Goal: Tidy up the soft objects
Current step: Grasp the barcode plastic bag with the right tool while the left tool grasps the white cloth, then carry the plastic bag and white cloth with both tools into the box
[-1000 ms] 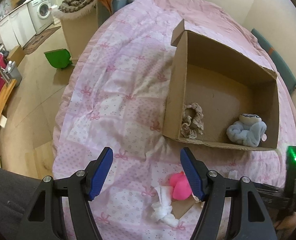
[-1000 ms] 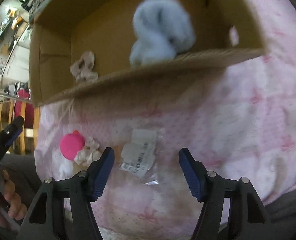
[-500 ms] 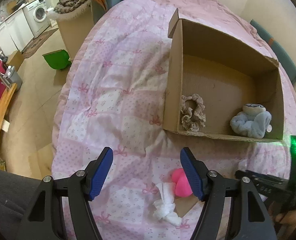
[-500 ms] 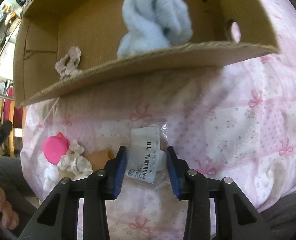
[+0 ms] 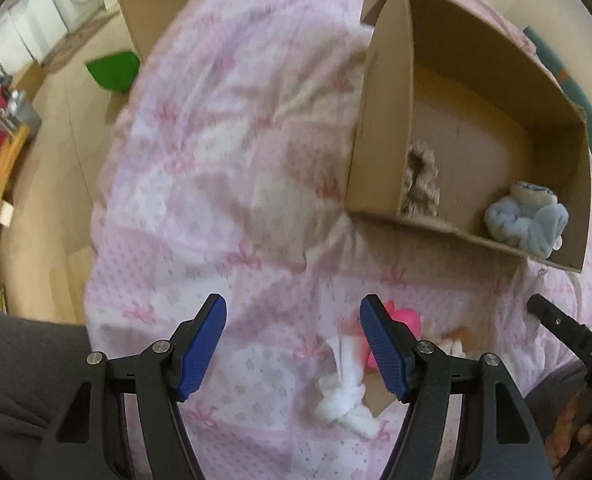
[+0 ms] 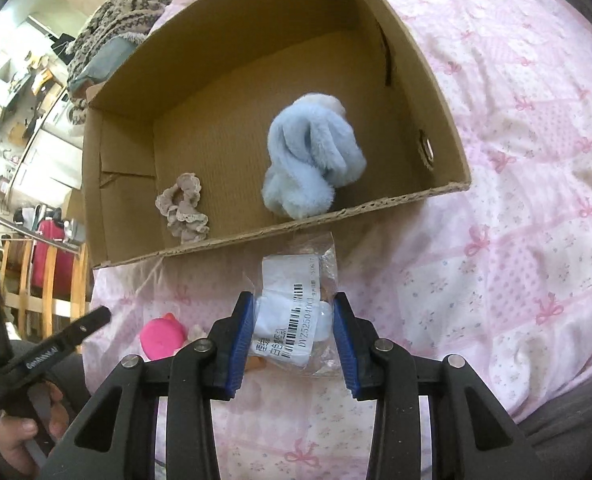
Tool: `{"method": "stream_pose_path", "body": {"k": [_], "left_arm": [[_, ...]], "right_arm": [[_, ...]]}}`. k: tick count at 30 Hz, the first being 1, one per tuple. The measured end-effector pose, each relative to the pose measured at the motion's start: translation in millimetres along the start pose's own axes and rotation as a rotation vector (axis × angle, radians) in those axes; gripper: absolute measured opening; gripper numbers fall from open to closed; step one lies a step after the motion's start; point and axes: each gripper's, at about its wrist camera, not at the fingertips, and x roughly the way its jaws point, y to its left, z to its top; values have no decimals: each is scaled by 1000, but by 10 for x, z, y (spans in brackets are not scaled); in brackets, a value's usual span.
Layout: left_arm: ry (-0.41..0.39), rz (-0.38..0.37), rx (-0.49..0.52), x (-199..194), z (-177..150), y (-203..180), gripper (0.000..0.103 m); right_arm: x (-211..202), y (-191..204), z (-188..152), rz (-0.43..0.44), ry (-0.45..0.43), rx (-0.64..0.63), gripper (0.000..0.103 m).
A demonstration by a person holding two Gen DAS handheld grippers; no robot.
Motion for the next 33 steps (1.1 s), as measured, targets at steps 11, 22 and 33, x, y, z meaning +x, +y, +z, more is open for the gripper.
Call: {"method": "stream_pose_path", "body": {"k": [11,22,33], "left_arm": [[254,-47,143,439,-344,-267,40],[199,-69,110,373,-289,-219,2],[85,-114,64,87,-163,-30,2]], "right_arm": [[75,15,36,-19,25,12,41],[101,-1,40,-20,20,22,41],[59,-13,25,-9,13,22,41]]}}
